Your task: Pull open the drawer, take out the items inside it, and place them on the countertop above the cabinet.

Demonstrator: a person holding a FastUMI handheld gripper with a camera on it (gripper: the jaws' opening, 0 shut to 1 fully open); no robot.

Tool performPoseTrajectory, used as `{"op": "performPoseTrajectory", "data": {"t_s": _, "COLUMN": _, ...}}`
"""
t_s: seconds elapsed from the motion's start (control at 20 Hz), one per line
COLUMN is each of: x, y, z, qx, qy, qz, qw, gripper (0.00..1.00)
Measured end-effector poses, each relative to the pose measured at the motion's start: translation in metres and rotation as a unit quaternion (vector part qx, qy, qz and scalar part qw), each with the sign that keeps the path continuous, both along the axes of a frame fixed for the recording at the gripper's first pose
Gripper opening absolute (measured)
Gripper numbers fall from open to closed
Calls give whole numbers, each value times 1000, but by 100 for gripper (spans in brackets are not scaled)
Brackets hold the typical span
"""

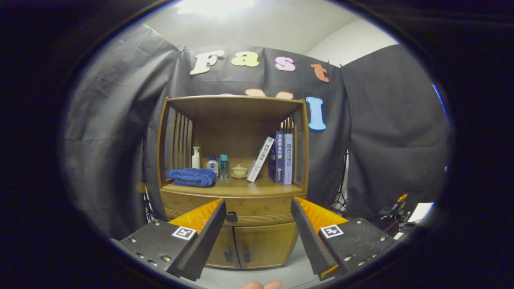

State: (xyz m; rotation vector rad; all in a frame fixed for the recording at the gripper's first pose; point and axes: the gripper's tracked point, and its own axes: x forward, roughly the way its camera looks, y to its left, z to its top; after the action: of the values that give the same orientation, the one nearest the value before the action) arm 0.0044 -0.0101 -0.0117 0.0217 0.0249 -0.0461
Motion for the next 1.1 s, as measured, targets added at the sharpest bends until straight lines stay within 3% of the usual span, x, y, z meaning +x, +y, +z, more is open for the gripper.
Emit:
{"op": "performPoseTrajectory", "data": {"t_s": 0.3, "x": 30, "y": -10, "z": -38, "qx": 4, "qy": 45, "qz": -32, "qw": 998, "gripper": 97}}
{"op": "performPoseTrajectory", "data": {"t_s": 0.7, "x": 87, "y": 6, "z": -103, "qx": 26, "qy": 100, "qz": -40, "qw": 994, "gripper": 97}}
{"op": "performPoseTrajectory", "data": {"t_s": 1.1, "x": 158, "y": 68, "z": -157, "qx": 60, "qy": 141, "qz": 40, "qw": 987, "gripper": 98}}
